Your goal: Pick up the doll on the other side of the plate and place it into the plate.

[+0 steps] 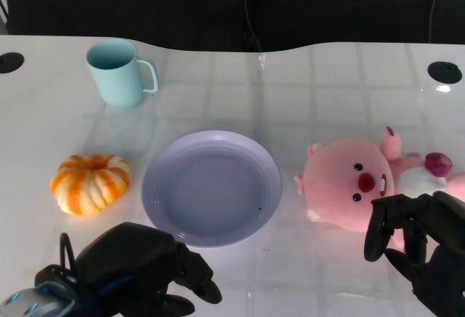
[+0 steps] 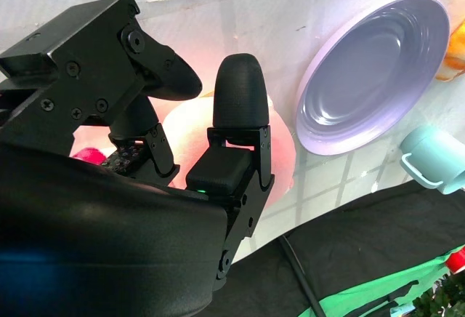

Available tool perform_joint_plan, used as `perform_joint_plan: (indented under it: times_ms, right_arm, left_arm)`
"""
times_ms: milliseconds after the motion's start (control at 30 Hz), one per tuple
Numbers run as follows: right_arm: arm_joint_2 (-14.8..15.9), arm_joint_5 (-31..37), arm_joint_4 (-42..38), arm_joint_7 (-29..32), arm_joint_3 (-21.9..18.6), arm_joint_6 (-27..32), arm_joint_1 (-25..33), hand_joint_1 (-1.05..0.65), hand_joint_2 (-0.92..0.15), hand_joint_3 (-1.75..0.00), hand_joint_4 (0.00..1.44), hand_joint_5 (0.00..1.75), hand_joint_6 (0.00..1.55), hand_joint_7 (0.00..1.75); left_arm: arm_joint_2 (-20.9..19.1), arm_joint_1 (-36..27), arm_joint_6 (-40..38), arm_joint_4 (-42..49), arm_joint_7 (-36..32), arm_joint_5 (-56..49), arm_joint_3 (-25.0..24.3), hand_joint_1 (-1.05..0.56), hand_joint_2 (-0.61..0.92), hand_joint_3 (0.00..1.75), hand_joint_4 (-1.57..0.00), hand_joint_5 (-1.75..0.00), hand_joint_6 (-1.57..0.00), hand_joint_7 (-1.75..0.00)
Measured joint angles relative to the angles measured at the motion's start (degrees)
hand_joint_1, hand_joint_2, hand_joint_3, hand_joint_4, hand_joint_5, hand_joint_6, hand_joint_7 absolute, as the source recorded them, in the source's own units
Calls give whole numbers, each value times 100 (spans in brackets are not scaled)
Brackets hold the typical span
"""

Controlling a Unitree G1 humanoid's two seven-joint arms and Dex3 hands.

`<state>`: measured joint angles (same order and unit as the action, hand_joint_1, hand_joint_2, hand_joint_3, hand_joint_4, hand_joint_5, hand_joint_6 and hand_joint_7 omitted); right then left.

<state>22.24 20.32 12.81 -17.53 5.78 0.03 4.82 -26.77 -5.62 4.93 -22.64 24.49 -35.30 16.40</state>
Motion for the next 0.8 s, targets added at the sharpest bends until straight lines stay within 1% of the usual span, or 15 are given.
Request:
perform_joint_plan:
  times_ms: [300,800]
  right_arm:
    - [0,0,-4,1,0,-29,0,-4,-43,-118,79,173,80,128]
    - [0,2,-4,0,2,-28,0,-4,-44,-117,78,172,80,127]
  left_arm:
    - [0,0,-30,0,0,-5,0,-23,92,22,-78,-118,-111,-1]
    - [0,1,31,13,-1,-2,0,-22,92,22,-79,-120,-111,-1]
